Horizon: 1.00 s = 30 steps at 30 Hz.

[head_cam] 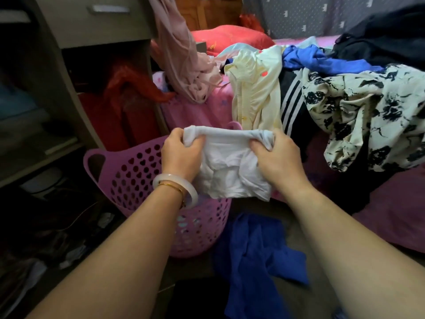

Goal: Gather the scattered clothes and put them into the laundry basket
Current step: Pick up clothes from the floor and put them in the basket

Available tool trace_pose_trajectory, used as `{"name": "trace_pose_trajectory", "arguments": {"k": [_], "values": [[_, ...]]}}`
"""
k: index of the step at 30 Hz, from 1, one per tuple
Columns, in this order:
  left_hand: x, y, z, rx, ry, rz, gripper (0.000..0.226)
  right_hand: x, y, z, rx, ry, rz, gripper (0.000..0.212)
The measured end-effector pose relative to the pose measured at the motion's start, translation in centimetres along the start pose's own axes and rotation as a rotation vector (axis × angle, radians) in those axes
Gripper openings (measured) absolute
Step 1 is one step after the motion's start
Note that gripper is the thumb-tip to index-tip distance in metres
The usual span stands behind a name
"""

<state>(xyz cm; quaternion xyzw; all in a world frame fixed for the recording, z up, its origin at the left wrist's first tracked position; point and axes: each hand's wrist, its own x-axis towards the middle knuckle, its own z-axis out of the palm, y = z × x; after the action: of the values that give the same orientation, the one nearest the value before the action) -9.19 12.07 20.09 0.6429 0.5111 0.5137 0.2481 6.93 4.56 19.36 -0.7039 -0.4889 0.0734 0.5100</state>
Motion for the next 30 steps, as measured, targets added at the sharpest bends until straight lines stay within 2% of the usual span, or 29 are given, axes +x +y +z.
{"name": "trace_pose_trajectory", "arguments": {"k": [4,9,12,14,16,20,23,27,30], "values": [[2.9,-1.0,-1.3,0.024,0.136,-0.083,0.017,1.8,-2.8,5.5,0.081,-0.076,0.025,0.020],[6.8,-3.4,-2.3,0.057,0.183,-0.197,0.016,4.6,-3.7,10.9,0.423,-0.193,0.424,0.018],[8.6,-5.4,-1.8,0.255,0.048,-0.340,0.045,5.3,-2.8,13.4,0.417,-0.288,0.576,0.037],[8.4,-6.4,-1.1,0.332,-0.040,-0.378,0.058,4.8,-1.7,13.7,0.408,-0.269,0.619,0.051],[7.3,-6.8,-0.1,0.287,-0.110,-0.355,0.056,3.7,-0.4,12.7,0.459,-0.219,0.615,0.046],[3.8,-5.4,3.0,0.190,-0.227,-0.286,0.043,1.8,1.9,8.0,0.622,-0.144,0.619,0.022],[0.7,-2.8,6.3,0.102,-0.268,-0.238,0.032,1.6,4.2,3.6,0.686,-0.062,0.606,0.019],[-6.0,1.1,12.7,0.111,-0.471,-0.244,0.027,-0.2,10.9,-4.4,0.563,0.012,0.650,0.021],[-12.5,3.5,17.6,0.106,-0.644,-0.279,0.022,-3.7,18.0,-10.5,0.310,0.026,0.823,0.024]]}}
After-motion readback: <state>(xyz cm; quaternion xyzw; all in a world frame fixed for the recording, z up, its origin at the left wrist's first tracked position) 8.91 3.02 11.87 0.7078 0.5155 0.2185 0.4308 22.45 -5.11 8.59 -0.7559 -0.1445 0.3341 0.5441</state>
